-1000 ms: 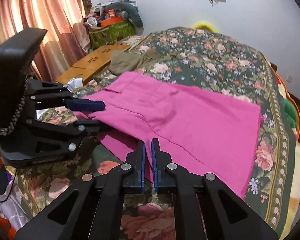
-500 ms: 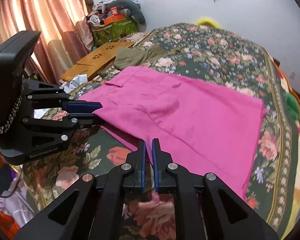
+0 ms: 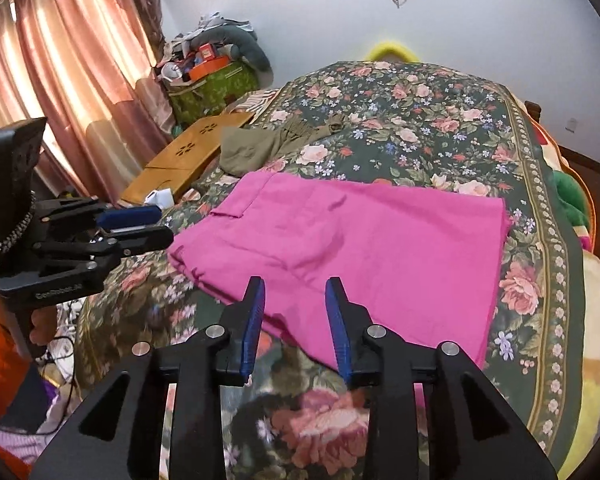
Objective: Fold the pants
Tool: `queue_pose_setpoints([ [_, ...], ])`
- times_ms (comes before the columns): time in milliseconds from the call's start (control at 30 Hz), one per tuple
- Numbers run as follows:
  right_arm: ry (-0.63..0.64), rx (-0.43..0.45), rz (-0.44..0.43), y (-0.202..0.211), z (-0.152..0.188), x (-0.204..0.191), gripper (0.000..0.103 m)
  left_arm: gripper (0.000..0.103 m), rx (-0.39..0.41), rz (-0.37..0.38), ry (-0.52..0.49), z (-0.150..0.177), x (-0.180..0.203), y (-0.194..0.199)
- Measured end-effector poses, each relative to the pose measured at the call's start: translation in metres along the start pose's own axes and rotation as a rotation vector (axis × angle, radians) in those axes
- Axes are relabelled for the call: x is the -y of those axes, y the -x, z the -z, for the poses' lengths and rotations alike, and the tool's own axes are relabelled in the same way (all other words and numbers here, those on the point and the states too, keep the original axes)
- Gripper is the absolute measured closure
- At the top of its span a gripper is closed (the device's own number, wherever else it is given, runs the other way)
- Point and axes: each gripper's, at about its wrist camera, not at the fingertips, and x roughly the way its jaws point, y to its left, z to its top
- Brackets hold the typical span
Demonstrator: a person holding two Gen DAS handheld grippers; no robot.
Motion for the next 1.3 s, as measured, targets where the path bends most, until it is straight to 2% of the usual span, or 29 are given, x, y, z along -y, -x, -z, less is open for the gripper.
queue_pose_setpoints([
  [100, -0.018, -0.016, -0.006, -0.011, -0.003, -0.003, 0.073, 0.066, 0.004, 0.017, 0.031, -0.006, -0.007, -0.006],
  [267, -0.049, -0.085, -0.024, -0.036, 0.001, -0.002, 0.070, 0.066, -0.049, 0.025, 0.060, -0.002, -0.010, -0.033],
  [400, -0.060, -0.135, -0.008, -0.047, 0.014, 0.008, 0.071, 0.066, -0.118, -0.014, 0.050, 0.014, -0.012, -0.057],
  [533, -0.071, -0.123, 0.025, -0.036, 0.023, 0.021, 0.071, 0.064, -0.112, -0.004, 0.068, 0.027, -0.022, -0.056],
  [900, -0.229, -0.136, 0.087, -0.005, 0.058, 0.076, 0.069, 0.061, -0.104, -0.015, 0.081, 0.032, -0.023, -0.051],
  [1033, -0.238, -0.136, 0.123, 0.007, 0.068, 0.085, 0.069, 0.060, -0.104, -0.009, 0.095, 0.033, -0.025, -0.051],
  [1133, -0.227, -0.145, 0.150, 0.012, 0.071, 0.087, 0.069, 0.056, -0.105, -0.019, 0.093, 0.033, -0.025, -0.051],
  [1267, -0.231, -0.155, 0.140, 0.016, 0.069, 0.091, 0.069, 0.045, -0.112, -0.042, 0.106, 0.032, -0.029, -0.051],
  [1300, -0.232, -0.160, 0.138, 0.016, 0.068, 0.092, 0.069, 0.044, -0.118, -0.037, 0.118, 0.031, -0.032, -0.051],
])
